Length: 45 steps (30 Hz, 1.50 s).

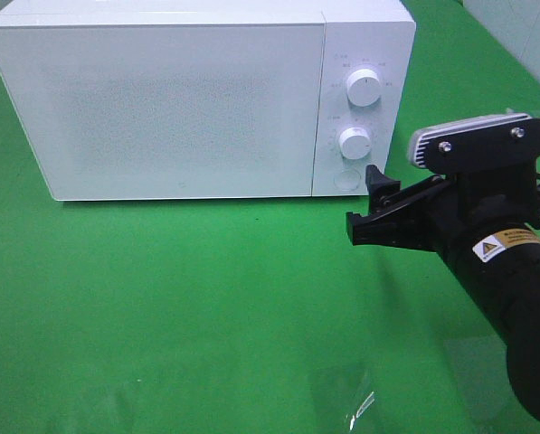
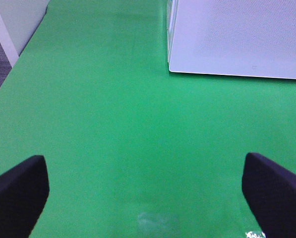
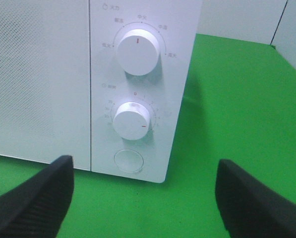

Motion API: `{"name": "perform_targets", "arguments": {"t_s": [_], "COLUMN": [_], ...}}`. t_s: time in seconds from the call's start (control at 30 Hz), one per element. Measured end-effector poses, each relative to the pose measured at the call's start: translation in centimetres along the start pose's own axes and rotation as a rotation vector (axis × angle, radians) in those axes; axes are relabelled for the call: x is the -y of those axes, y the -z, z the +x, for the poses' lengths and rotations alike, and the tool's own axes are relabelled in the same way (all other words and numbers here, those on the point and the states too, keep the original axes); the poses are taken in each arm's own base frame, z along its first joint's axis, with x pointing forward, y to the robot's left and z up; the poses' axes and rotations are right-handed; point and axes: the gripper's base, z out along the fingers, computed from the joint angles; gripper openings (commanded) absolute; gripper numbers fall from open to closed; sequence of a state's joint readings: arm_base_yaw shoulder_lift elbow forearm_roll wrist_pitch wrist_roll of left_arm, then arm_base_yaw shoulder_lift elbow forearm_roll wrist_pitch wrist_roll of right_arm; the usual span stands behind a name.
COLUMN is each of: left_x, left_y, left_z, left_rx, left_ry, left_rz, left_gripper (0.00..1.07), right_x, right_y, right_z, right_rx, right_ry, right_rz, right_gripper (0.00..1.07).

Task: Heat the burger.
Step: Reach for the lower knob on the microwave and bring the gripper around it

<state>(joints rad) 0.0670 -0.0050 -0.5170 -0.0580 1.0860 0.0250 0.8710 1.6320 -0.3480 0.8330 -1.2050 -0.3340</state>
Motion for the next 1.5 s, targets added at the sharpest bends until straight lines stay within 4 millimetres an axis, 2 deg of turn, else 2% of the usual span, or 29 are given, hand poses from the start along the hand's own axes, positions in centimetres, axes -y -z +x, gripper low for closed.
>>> {"name": "perform_targets", "arguments": {"t_s": [0.47,0.87,1.03,1.13,1.5], "left_x": [0.0,0.0,0.0,0.0,0.0], "left_y": [0.0,0.0,0.0,0.0,0.0], "left_z": [0.0,0.0,0.0,0.0,0.0], "left_rx": [0.000,0.000,0.000,0.000,0.000], "left_ry": [0.000,0.000,0.000,0.000,0.000], "left_rz": [0.000,0.000,0.000,0.000,0.000], "left_gripper": [0.99,0.99,0.99,0.99,0.98], "right_x": [-1.9,-1.9,-1.8,-2.3,-1.8], "right_y": [-1.9,-2.4,-3.8,-4.3,-4.9], "right_z": [0.7,0.5,1.1,0.8,0.5], "right_rx": [-0.011,-0.009,-0.017,-0.001,0.013], "right_ry": [0.004,-0.013,-0.011,-0.018,-0.041], "right_rz": [0.004,0.028,0.063,0.052,0.063], "right_gripper": [0.76,0.76,0.76,0.76,0.76]}}
